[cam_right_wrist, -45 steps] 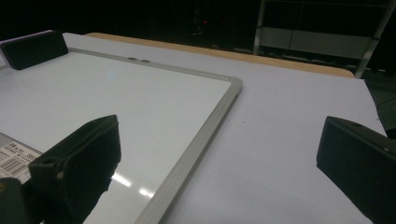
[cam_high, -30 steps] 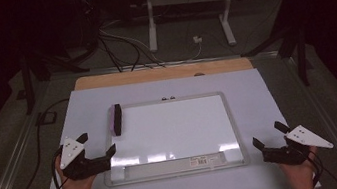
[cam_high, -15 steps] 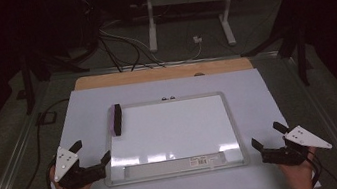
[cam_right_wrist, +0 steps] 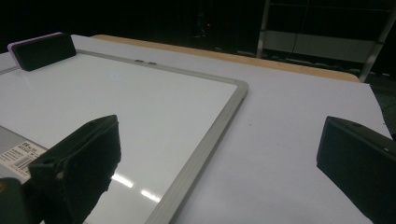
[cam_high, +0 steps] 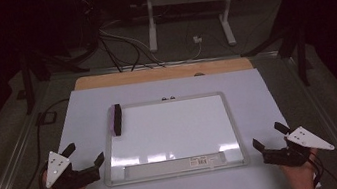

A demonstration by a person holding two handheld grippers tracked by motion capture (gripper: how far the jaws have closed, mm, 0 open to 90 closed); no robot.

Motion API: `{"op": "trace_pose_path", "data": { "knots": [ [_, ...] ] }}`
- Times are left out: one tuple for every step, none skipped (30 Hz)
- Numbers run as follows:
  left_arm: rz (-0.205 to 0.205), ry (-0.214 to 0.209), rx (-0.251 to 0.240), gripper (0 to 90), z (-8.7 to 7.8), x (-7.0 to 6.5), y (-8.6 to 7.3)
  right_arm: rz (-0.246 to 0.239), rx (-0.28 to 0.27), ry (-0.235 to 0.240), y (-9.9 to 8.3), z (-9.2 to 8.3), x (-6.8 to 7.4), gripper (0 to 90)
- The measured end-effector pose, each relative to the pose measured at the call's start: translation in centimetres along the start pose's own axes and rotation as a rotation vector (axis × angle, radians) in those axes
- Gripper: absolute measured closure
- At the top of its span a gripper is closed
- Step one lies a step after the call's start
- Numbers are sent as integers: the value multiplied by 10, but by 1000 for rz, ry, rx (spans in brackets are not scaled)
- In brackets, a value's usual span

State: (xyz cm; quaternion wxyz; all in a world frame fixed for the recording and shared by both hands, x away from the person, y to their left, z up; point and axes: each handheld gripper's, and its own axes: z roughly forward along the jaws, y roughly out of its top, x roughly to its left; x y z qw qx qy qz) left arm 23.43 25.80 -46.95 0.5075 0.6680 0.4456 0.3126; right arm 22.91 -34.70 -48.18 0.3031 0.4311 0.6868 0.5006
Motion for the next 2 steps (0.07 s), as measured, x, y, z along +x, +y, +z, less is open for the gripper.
{"op": "trace_pose_path", "data": {
  "knots": [
    [-2,5,3,7,0,1,0,0,1,0,0,0,0,3],
    [-7,15,10,7,1,1,-1,5,6,-2,-1,1,-1,3]
  ]
}}
